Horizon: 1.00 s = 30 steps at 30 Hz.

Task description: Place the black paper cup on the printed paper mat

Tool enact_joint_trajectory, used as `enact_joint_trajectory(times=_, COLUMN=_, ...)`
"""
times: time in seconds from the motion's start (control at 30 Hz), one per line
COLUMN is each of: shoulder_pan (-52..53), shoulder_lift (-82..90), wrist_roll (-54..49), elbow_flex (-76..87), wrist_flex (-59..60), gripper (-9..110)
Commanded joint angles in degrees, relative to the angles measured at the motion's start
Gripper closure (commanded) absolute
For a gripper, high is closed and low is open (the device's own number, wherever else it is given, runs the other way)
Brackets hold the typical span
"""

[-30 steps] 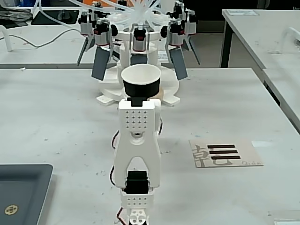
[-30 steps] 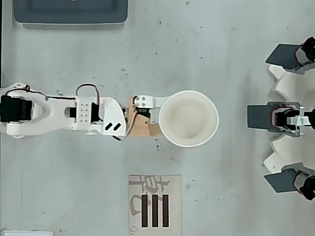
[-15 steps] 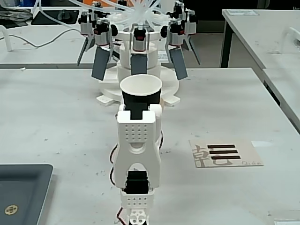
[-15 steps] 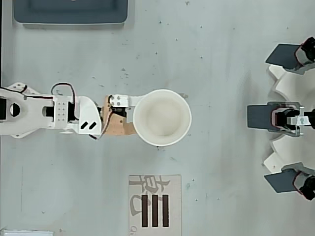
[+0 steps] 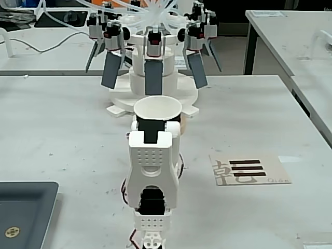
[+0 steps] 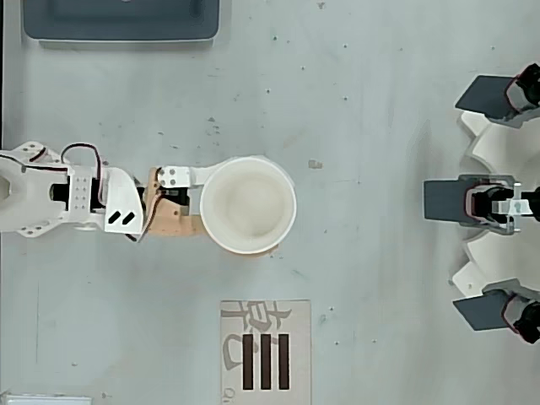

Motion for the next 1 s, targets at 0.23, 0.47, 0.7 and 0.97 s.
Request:
enact_joint_trajectory(times=0.23, shoulder_pan=8.1, shoulder_lift=2.1, wrist_roll=1.1, elbow_flex=-0.3, wrist_flex=-2.0, gripper=89)
enact_joint_trajectory(times=0.47, shoulder_pan=14.9, shoulder_lift=1.1, wrist_roll=2.8, elbow_flex=-0.4, wrist_flex=-2.0, gripper=91)
enact_joint_trajectory(times=0.7, shoulder_pan=21.1, shoulder_lift=-2.1, wrist_roll=3.2, elbow_flex=-3.0, wrist_flex=-2.0, gripper=94)
enact_joint_trajectory(times=0.97, shoulder_pan=26.1, shoulder_lift=-7.9, wrist_roll=3.2, elbow_flex=-9.4, wrist_flex=-1.9, gripper=96)
